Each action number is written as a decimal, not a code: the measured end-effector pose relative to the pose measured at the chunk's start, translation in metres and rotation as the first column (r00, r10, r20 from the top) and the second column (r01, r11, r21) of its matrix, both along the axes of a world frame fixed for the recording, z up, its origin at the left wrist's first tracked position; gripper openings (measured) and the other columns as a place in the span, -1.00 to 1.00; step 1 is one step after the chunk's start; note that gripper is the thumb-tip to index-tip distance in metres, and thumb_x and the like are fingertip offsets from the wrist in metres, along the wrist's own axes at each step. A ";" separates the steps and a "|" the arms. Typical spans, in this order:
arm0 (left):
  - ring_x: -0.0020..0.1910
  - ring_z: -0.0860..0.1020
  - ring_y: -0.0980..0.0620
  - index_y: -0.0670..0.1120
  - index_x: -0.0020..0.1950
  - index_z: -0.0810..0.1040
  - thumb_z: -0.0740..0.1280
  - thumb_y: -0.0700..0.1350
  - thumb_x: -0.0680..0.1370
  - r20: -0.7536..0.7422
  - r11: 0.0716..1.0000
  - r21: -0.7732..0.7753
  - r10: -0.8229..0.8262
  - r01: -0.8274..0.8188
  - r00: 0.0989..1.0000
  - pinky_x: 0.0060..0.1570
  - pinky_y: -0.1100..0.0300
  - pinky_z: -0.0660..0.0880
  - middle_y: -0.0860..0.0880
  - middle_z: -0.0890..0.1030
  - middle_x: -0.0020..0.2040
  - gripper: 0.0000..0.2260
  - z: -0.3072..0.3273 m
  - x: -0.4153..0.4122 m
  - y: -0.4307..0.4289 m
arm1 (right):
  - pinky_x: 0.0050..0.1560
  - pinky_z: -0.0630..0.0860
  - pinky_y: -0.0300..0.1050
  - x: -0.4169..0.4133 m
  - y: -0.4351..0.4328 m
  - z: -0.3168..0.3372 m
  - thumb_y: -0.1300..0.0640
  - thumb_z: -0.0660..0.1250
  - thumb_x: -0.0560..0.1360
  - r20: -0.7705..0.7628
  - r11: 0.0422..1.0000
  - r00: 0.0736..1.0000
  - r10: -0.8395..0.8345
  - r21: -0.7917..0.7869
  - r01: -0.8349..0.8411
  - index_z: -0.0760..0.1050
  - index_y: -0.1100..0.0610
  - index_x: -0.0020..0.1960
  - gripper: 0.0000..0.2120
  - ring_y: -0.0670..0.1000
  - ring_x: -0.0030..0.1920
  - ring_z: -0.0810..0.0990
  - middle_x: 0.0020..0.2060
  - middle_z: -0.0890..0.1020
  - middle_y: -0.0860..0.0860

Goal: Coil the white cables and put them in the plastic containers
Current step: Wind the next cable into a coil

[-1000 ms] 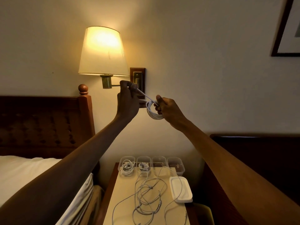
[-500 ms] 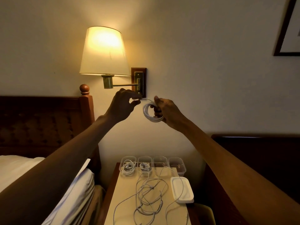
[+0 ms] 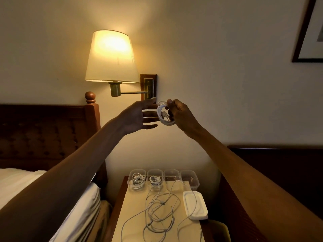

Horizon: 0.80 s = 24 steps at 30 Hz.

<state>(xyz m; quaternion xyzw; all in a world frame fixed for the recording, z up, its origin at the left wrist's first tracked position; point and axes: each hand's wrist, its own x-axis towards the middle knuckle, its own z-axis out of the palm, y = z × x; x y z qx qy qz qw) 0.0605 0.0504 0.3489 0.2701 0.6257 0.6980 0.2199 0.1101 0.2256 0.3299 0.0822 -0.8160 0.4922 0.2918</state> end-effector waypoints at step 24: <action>-0.21 0.55 0.12 -0.20 -0.04 0.69 0.40 -0.17 0.55 -0.946 0.818 0.280 0.325 -0.503 0.003 -0.17 0.52 0.38 -0.08 0.66 -0.14 -0.89 -0.019 0.008 0.024 | -0.28 0.38 -0.22 -0.001 0.006 -0.007 -0.01 0.08 0.67 0.101 0.922 0.983 0.155 -0.372 -0.107 0.44 0.22 0.02 -0.69 -0.05 -0.33 0.35 -0.33 0.36 0.05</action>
